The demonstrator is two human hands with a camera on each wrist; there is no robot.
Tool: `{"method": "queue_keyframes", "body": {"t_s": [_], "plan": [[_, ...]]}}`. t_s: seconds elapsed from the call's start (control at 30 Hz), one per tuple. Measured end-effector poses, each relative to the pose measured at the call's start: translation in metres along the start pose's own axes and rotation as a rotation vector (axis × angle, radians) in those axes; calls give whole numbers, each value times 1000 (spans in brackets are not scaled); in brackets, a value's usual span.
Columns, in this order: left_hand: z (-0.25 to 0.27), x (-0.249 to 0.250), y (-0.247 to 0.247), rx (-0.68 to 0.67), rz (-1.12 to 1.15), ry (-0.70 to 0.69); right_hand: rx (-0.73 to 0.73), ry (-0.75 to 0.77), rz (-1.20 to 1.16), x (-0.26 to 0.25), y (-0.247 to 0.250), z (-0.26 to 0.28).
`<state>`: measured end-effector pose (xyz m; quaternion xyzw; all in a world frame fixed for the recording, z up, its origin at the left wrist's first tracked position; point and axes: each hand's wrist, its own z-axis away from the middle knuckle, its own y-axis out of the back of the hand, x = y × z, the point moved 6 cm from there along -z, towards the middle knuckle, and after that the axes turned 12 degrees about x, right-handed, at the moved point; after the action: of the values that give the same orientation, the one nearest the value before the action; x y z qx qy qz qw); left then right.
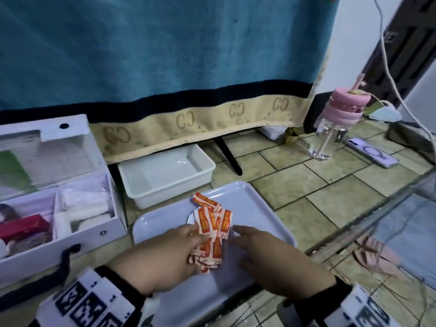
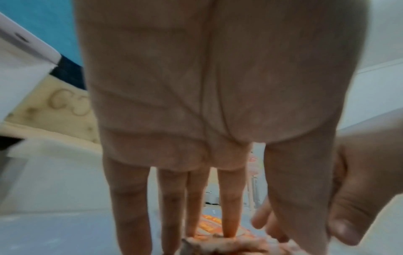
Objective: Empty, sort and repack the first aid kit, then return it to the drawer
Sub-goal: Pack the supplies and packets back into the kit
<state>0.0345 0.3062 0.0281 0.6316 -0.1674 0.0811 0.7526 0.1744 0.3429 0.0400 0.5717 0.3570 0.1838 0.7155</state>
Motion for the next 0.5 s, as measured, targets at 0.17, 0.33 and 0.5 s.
{"method": "queue_keyframes", "body": {"t_s": [0.17,0.33,0.5], "plan": [[2,-20,10,100,-66,161,-103,-48,17,20,-7,0],[3,-3,4,7,-125,137,-77,-27,7,21,-2,-3],[13,-19,7,52,-146,196,-81,-12,15,19,4,-6]]}}
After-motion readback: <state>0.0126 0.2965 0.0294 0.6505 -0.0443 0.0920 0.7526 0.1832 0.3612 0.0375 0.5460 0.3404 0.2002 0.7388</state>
